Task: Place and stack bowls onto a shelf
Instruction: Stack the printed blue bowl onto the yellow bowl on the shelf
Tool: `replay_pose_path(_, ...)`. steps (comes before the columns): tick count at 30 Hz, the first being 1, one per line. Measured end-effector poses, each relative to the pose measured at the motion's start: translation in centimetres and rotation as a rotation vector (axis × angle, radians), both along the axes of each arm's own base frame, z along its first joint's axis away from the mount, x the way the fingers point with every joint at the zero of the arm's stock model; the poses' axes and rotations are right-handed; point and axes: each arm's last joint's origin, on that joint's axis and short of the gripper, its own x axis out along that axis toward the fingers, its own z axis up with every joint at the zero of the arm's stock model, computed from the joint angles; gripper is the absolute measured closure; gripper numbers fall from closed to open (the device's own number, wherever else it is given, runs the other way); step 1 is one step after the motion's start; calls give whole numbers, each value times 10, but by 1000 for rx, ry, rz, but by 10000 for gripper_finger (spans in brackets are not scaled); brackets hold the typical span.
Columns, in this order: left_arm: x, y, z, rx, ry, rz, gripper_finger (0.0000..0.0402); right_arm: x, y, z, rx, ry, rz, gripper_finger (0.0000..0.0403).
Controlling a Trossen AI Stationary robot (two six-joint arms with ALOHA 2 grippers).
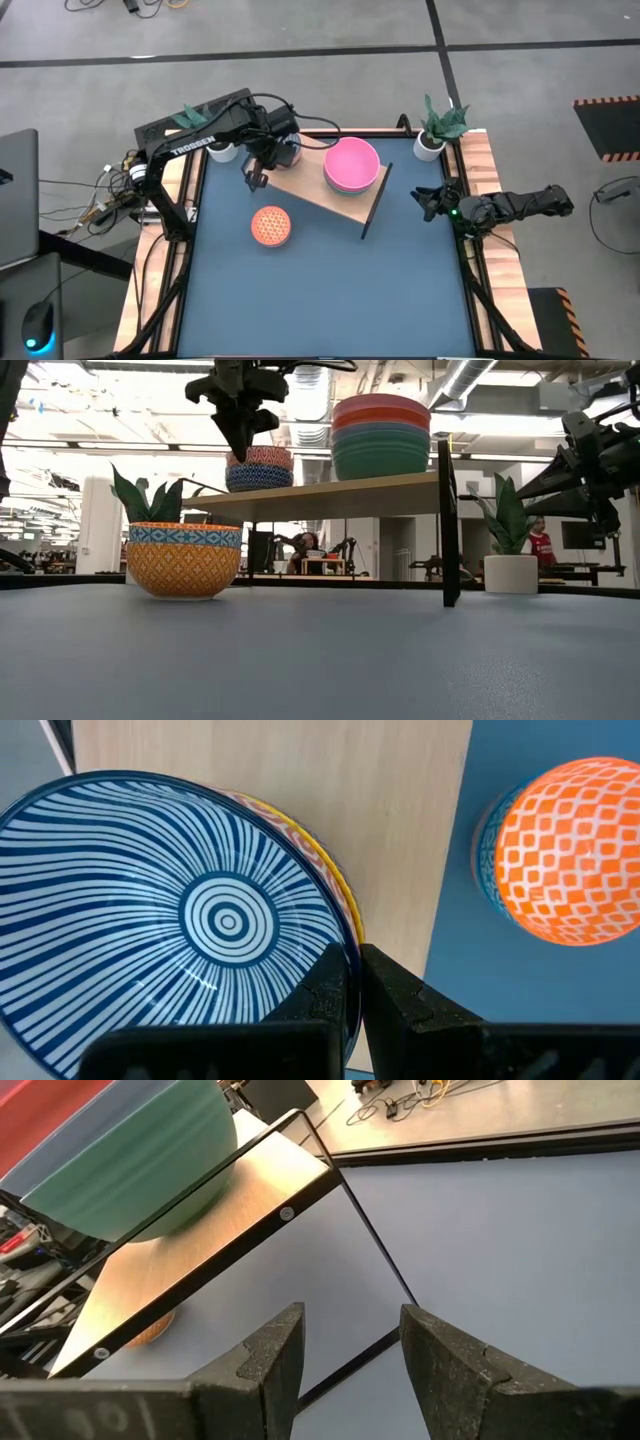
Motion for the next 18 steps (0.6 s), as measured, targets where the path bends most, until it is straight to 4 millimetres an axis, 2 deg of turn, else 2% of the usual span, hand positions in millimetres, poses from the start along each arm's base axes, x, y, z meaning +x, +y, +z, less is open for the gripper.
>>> replay_pose_path(5, -1, 0, 0, -4, 11, -2, 396, 0, 0, 0, 0, 0, 1, 212)
replay_pose_path(18, -1, -1, 0, 49, 31, 31, 329, 0, 0, 0, 0, 0, 1, 212)
